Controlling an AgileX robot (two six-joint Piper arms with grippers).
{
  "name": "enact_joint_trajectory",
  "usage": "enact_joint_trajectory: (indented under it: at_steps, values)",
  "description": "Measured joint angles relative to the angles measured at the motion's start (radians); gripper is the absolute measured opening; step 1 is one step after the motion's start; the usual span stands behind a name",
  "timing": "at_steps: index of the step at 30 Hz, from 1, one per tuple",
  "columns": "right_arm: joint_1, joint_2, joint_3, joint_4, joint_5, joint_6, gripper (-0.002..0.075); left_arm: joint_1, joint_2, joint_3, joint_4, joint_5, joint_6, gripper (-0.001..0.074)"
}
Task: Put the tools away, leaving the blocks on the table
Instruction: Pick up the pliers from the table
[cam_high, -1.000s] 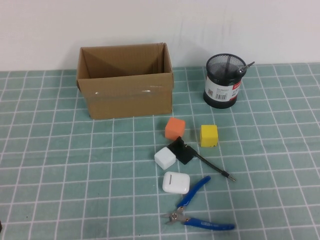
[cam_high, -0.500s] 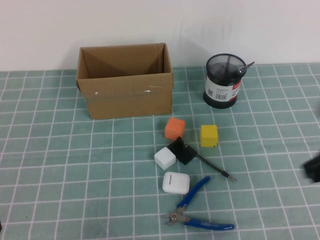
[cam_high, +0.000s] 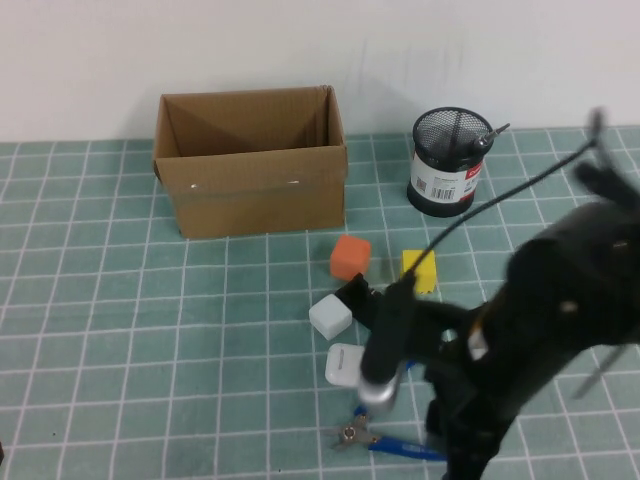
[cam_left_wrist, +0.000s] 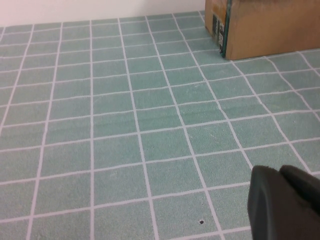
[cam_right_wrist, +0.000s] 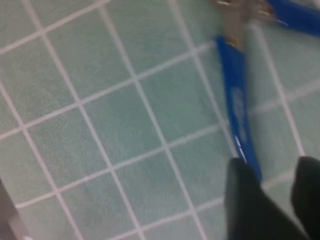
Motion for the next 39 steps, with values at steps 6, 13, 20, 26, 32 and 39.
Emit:
enact_joint_trajectory:
  at_steps: [6,13,20,26,32,39]
  values:
    - [0.007,0.098,-0.046,0.028,-0.01,-0.121,0.0312,0.0,0.0,0.0,0.0,0.0,0.0,-0.0004]
    - [0.009,0.186,-0.108,0.035,-0.008,-0.123,0.0312,0.0,0.0,0.0,0.0,0.0,0.0,-0.0004]
    - [0.027,0.215,-0.112,0.032,-0.013,-0.125,0.0311,0.0,0.0,0.0,0.0,0.0,0.0,-0.0004]
    - [0.027,0.232,-0.112,0.025,-0.036,-0.14,0.0283,0.0,0.0,0.0,0.0,0.0,0.0,-0.0004]
    - [0.027,0.266,-0.112,0.044,-0.021,-0.14,0.0283,0.0,0.0,0.0,0.0,0.0,0.0,-0.0004]
    - [0.027,0.284,-0.112,0.042,-0.038,-0.112,0.0235,0.0,0.0,0.0,0.0,0.0,0.0,-0.0004]
